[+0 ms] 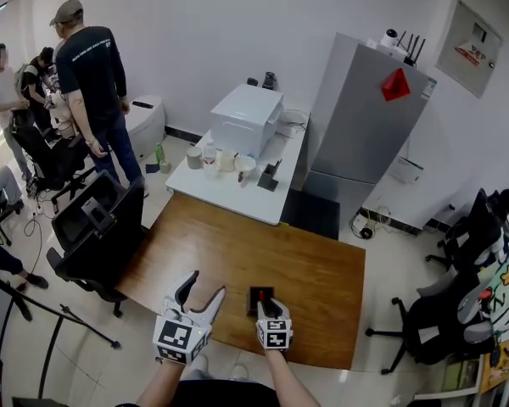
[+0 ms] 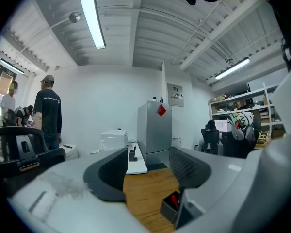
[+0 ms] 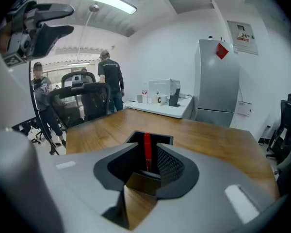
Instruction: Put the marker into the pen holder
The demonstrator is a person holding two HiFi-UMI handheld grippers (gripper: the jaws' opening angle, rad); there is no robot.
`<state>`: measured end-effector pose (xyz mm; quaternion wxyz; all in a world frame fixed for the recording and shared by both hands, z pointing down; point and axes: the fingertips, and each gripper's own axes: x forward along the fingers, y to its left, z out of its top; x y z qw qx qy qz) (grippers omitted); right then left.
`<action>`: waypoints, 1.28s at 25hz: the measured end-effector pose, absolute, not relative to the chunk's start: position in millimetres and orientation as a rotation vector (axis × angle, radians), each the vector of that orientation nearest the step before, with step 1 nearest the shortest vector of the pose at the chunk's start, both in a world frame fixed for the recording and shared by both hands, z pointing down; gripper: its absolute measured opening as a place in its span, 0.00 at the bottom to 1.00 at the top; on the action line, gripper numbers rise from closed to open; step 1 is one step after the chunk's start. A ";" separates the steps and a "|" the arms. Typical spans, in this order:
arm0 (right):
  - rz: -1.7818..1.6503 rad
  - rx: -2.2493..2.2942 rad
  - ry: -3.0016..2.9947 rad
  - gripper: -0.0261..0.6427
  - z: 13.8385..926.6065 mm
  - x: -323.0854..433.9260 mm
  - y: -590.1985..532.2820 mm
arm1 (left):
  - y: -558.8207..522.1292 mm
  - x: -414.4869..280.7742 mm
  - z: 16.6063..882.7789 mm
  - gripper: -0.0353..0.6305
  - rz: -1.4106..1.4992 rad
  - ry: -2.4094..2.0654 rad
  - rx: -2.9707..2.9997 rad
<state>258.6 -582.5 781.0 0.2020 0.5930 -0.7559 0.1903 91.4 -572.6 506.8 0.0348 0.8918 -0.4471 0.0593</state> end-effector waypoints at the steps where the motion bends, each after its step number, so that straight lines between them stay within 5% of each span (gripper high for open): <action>1: 0.533 1.669 -2.128 0.22 774.6 258.9 -581.7 | -573.0 93.0 507.3 0.46 0.183 -1.372 2.743; 16: 0.126 1.822 -2.557 0.41 538.4 263.4 -552.7 | -556.6 111.4 517.0 0.46 0.192 -1.394 2.720; 23: 0.137 1.750 -2.693 0.53 524.4 241.0 -537.2 | -523.0 90.9 536.0 0.46 0.251 -1.441 2.666; 32: 0.040 1.721 -2.691 0.54 498.9 186.7 -503.9 | -504.7 44.9 489.6 0.46 0.123 -1.504 2.732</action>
